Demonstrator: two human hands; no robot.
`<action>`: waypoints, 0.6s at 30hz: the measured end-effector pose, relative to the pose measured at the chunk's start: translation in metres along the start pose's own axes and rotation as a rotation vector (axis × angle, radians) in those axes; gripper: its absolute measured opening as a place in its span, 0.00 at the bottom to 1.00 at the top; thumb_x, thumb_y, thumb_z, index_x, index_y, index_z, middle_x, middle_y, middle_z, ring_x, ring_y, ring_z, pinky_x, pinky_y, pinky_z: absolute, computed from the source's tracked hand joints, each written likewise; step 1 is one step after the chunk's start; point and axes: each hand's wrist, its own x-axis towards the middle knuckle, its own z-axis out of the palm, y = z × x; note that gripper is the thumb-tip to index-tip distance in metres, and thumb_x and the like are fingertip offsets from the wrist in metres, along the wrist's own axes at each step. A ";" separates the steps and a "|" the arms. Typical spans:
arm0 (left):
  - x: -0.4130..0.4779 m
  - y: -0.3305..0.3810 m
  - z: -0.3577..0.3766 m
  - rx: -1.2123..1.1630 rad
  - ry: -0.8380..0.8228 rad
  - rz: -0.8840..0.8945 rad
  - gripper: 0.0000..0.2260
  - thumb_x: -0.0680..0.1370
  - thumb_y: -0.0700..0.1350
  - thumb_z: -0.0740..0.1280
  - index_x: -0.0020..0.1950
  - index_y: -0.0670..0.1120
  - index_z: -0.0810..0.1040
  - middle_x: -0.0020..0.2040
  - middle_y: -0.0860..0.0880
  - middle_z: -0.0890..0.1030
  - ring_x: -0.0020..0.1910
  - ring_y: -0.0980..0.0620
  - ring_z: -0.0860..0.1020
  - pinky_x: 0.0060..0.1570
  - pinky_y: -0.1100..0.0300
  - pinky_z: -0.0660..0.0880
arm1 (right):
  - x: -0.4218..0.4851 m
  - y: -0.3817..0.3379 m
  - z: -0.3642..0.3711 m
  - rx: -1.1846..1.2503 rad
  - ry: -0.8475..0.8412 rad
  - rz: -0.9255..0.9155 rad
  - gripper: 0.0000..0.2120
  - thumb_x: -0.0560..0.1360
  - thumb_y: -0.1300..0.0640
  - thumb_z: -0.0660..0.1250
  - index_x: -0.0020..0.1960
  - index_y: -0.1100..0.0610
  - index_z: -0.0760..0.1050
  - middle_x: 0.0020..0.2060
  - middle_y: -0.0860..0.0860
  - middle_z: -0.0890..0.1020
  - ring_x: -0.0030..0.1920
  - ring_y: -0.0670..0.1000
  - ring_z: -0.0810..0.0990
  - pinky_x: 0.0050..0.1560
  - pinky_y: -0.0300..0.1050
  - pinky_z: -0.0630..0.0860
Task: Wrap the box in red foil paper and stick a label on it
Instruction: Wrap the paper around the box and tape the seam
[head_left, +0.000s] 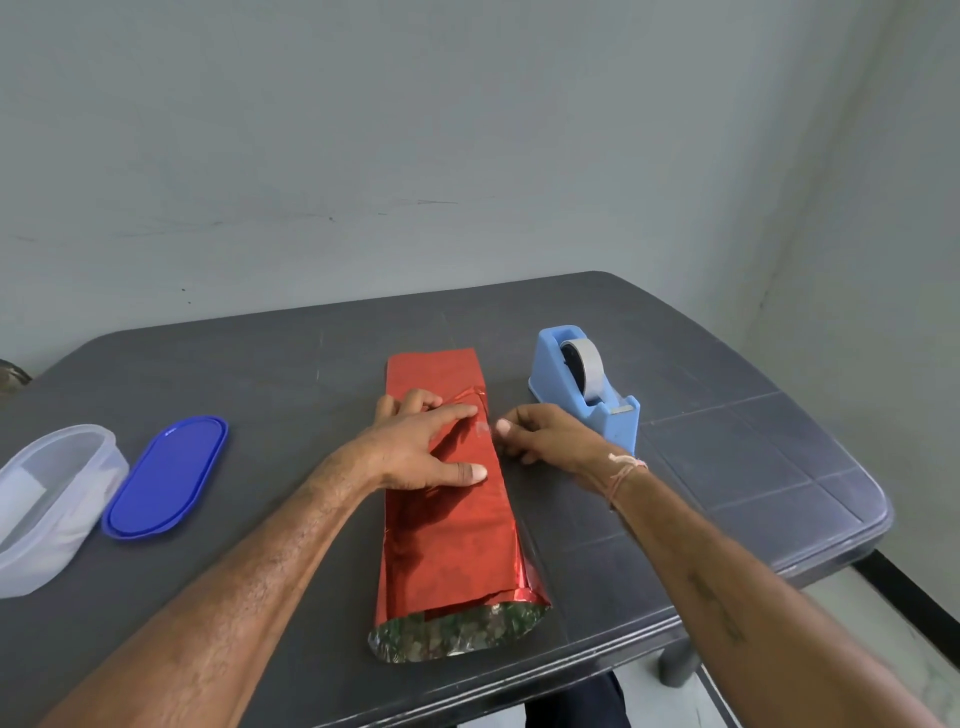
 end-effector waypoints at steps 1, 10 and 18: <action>0.000 0.000 0.000 -0.004 -0.002 -0.002 0.38 0.73 0.67 0.72 0.79 0.67 0.59 0.77 0.54 0.56 0.75 0.48 0.51 0.77 0.47 0.57 | -0.001 0.000 0.000 0.003 -0.008 0.002 0.14 0.82 0.49 0.69 0.54 0.61 0.79 0.47 0.53 0.83 0.44 0.44 0.80 0.41 0.35 0.76; -0.001 0.003 0.001 0.008 -0.011 -0.004 0.38 0.73 0.67 0.71 0.79 0.67 0.59 0.78 0.54 0.56 0.75 0.47 0.51 0.77 0.46 0.57 | 0.003 -0.002 0.004 -0.045 0.125 -0.015 0.09 0.79 0.54 0.73 0.47 0.58 0.76 0.39 0.54 0.81 0.38 0.47 0.80 0.35 0.36 0.78; -0.002 -0.001 -0.001 0.023 -0.015 -0.011 0.38 0.73 0.67 0.71 0.80 0.66 0.58 0.77 0.54 0.56 0.75 0.46 0.52 0.76 0.45 0.58 | 0.000 -0.009 0.014 -0.139 0.079 -0.014 0.12 0.77 0.50 0.75 0.49 0.57 0.76 0.39 0.52 0.82 0.39 0.47 0.80 0.35 0.37 0.78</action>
